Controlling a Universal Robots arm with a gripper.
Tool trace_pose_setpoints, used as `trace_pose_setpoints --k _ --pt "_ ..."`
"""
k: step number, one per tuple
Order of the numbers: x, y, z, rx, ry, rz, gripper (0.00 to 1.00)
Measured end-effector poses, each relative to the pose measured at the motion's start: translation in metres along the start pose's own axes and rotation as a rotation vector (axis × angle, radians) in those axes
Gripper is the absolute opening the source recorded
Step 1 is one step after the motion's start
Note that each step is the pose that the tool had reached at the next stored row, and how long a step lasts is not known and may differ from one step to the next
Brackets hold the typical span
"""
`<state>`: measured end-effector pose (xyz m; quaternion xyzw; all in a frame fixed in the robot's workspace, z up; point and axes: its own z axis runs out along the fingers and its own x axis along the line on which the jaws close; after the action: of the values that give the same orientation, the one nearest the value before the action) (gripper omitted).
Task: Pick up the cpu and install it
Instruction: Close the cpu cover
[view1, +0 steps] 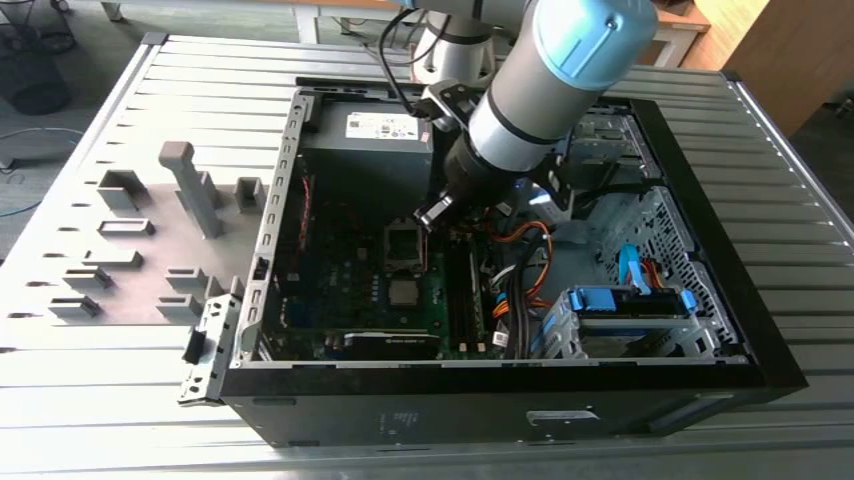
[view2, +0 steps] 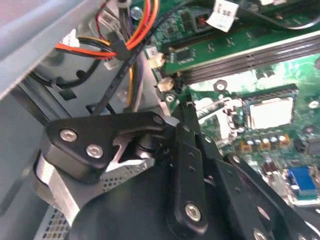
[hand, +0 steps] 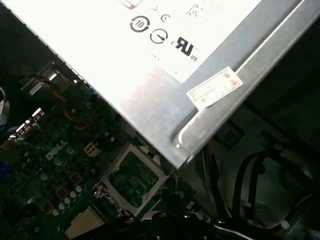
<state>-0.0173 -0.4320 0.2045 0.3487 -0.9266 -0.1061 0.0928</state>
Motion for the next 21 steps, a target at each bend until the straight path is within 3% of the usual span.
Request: trace_pose_setpoints --k 8,21 --pt "0.0001 0.0039 0.0075 0.0005 -0.0002 0.0 0.11" --pt "0.0021 0.0063 0.0088 0.0 -0.0014 0.0 0.11"
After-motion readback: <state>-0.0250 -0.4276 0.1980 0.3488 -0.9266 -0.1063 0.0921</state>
